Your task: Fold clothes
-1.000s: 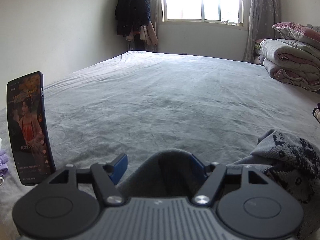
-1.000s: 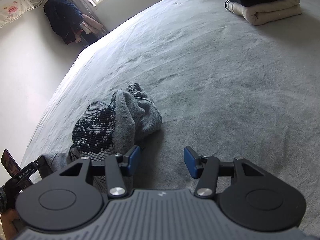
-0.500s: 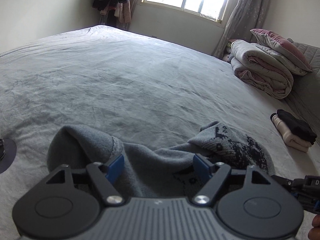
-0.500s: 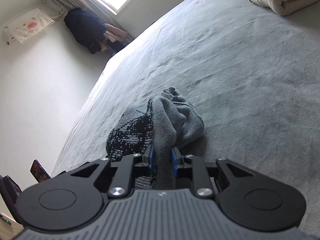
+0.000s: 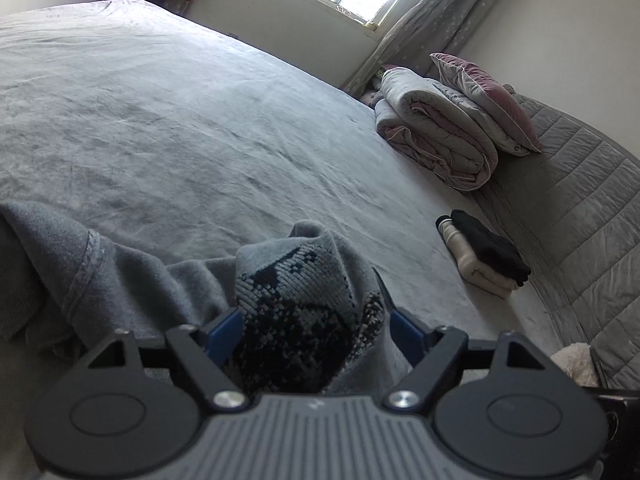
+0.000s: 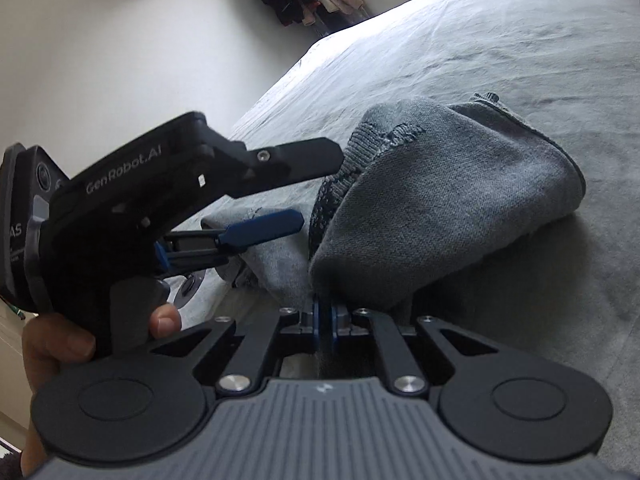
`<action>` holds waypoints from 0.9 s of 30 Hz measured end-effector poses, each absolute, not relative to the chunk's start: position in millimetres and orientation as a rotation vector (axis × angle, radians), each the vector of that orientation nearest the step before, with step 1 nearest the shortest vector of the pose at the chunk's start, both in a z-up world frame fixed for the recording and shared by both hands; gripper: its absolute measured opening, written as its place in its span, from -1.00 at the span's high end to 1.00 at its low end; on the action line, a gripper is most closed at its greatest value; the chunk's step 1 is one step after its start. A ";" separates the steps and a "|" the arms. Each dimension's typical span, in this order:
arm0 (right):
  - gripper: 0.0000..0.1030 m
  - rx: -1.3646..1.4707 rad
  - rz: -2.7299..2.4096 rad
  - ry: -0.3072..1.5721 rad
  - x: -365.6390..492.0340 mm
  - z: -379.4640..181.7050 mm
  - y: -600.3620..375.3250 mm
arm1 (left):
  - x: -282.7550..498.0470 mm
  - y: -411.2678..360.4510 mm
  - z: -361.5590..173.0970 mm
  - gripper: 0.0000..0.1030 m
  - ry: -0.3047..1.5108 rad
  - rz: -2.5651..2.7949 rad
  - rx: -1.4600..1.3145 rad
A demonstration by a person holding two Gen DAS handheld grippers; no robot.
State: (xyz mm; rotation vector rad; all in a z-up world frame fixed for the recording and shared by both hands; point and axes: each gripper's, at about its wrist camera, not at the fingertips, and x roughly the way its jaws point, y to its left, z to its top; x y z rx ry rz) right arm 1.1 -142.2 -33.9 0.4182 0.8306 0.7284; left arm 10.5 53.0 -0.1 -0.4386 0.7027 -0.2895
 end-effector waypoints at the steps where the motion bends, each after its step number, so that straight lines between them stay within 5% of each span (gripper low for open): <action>1: 0.83 0.407 0.731 0.836 -0.1 -35.7 -139.3 | 11.0 51.1 -0.9 -0.48 0.706 -0.288 -0.425; 8: 0.69 0.425 0.730 0.827 2.4 -28.3 -152.3 | 16.4 43.4 -9.0 0.02 0.758 -0.237 -0.308; 12: 0.10 0.439 0.711 0.796 3.8 -19.7 -167.3 | 16.9 50.4 -8.7 0.46 0.763 -0.224 -0.329; 15: 0.06 0.460 0.688 0.766 5.3 -13.3 -179.8 | 16.5 60.5 -8.8 0.82 0.761 -0.201 -0.376; 27: -0.02 0.738 0.448 0.818 27.7 -39.8 -226.9 | 6.9 75.7 -10.7 0.77 0.760 -0.224 -0.414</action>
